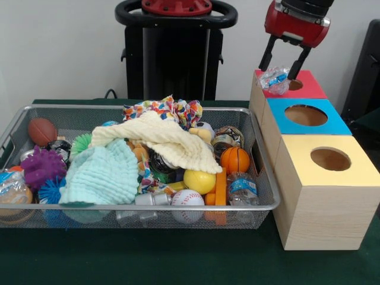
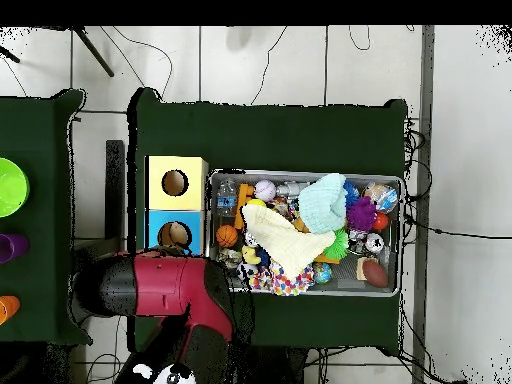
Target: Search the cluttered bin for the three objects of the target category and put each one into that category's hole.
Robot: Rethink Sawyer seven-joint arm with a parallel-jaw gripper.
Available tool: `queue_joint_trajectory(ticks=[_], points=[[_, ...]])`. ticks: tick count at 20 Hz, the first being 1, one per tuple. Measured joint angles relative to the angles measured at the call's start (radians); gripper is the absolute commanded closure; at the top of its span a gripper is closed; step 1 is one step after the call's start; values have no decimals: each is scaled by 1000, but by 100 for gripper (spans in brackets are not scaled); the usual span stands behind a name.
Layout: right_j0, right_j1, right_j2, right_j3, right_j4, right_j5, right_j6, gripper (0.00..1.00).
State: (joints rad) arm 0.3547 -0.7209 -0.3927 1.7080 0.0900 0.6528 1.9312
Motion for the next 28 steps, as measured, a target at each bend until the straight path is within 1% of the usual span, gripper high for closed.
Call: queue_joint_trajectory(ticks=[12,19,28], points=[[5,-13,-1,2,11,6,0,0],[23,-34,-1,9,41,6,0,0],[32,-36,-1,31,65,6,0,0]])
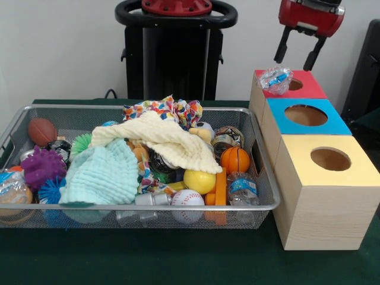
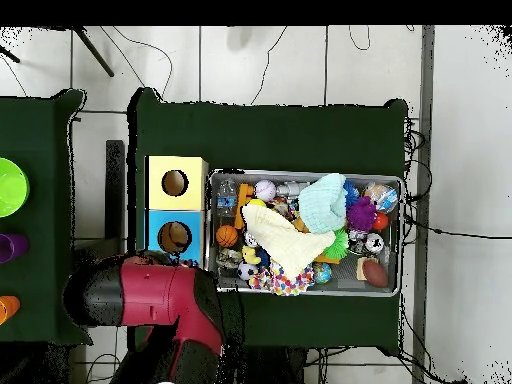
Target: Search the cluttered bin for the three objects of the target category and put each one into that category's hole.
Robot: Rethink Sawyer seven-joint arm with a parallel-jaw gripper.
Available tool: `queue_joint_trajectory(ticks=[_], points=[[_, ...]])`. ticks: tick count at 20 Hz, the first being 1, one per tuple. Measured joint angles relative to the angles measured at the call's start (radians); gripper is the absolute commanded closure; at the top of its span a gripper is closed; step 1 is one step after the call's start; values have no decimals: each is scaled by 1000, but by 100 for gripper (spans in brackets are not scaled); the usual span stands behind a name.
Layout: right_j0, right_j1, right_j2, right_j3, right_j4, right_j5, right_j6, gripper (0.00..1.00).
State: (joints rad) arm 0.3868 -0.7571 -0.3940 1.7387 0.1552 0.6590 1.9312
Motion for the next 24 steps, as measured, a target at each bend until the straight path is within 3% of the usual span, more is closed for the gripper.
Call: queue_joint_trajectory(ticks=[24], points=[[-5,-79,0,146,3,0,0,0]])
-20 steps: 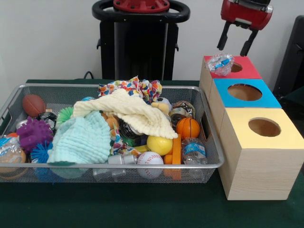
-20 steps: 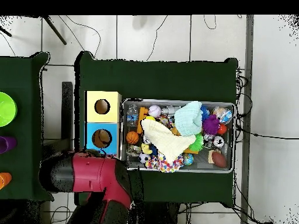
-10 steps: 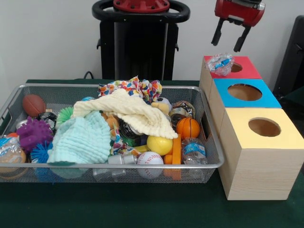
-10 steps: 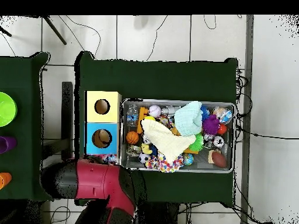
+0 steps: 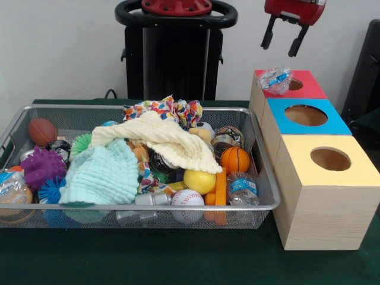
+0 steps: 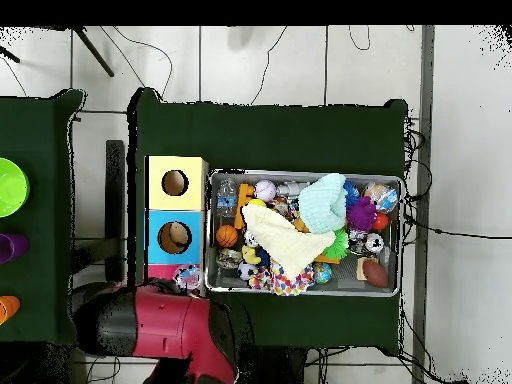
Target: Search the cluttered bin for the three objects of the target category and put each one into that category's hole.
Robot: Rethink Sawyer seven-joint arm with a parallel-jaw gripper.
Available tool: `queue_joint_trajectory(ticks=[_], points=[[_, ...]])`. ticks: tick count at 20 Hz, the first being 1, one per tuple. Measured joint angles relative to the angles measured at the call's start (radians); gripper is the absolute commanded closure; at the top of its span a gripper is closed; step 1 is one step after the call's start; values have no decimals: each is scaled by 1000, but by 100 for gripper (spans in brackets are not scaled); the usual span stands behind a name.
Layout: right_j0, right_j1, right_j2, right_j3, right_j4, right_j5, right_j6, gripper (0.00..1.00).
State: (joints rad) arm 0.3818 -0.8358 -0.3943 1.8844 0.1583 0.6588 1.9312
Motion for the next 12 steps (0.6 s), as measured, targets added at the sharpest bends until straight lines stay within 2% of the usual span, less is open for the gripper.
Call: queue_joint_trajectory(ticks=[12], points=[[0,-21,0,56,0,0,0,0]])
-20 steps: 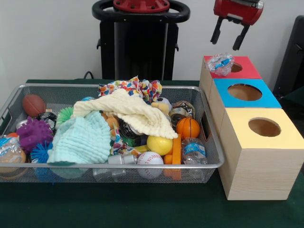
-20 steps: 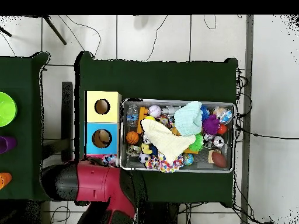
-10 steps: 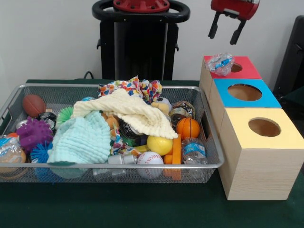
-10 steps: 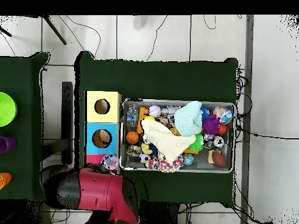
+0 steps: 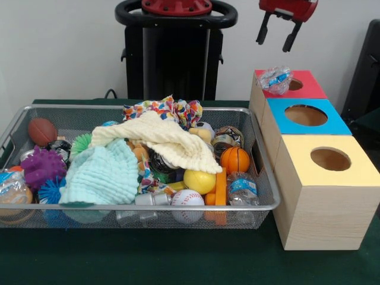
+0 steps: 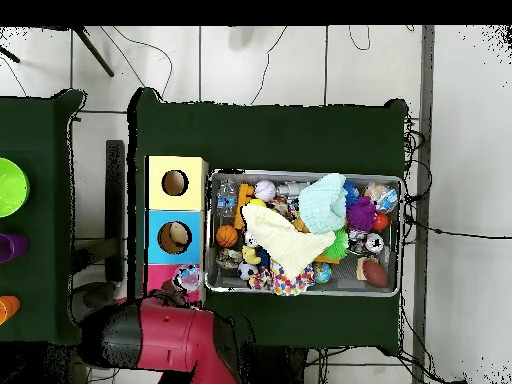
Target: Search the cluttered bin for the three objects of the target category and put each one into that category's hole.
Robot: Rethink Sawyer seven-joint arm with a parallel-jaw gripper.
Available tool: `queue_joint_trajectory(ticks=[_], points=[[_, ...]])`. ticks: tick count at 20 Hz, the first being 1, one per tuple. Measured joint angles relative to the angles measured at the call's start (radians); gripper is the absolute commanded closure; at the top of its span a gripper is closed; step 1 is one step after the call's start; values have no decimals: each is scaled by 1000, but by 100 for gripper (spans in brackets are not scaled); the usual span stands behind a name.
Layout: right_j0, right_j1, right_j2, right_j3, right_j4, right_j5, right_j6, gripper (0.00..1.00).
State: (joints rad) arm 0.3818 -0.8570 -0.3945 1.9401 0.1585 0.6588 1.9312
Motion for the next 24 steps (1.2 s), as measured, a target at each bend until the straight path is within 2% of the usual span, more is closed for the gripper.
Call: queue_joint_trajectory(ticks=[6,24], points=[[-5,0,0,29,0,-4,0,0],[-23,0,1,89,0,-102,0,0]])
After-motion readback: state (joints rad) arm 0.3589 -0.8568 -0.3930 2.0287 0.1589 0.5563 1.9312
